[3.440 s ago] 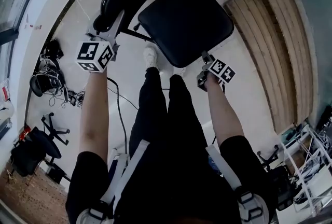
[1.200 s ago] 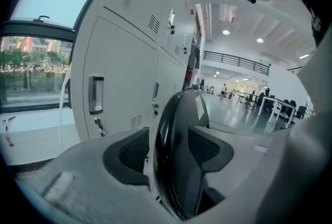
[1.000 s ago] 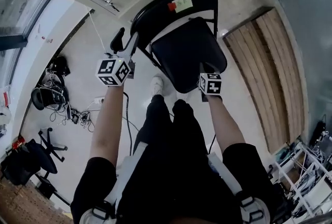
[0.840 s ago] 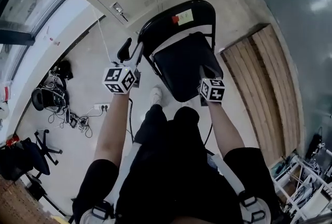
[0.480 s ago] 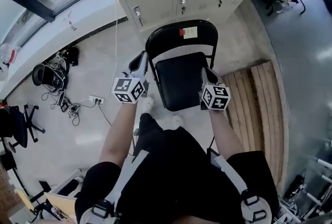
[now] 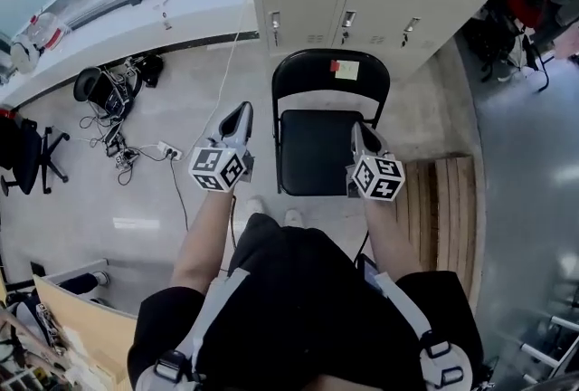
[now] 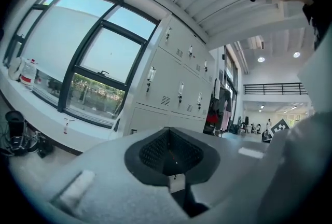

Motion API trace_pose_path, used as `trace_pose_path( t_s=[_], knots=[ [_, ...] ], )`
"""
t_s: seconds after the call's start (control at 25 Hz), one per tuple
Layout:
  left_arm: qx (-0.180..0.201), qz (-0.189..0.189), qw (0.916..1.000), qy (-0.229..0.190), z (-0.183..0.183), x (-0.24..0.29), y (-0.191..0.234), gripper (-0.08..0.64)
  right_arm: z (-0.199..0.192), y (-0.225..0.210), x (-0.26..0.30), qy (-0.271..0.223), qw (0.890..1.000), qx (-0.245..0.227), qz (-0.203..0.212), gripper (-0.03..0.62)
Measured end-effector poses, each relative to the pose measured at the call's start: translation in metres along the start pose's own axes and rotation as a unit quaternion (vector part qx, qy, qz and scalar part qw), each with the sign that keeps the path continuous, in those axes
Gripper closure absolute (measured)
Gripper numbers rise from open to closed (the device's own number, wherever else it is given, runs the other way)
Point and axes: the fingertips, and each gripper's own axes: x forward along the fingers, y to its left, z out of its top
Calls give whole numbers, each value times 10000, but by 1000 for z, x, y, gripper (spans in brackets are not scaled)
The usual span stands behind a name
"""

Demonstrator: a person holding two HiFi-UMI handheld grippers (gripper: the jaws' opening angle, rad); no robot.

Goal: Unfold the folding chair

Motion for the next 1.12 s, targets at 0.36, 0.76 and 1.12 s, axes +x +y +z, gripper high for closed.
trace_pose_path(
  t_s=[0.36, 0.76, 1.12],
  knots=[
    [182, 482, 9975, -492, 31, -74, 3, 555, 42, 62, -31, -765, 9952, -268, 551, 588],
    [477, 683, 9925, -898, 67, -167, 3, 555, 61, 133, -94, -1416, 9860, -453, 751, 588],
    [424, 523, 9912, -1142, 84, -210, -3, 555, 44, 180, -132, -1376, 9853, -565, 842, 588]
  ],
)
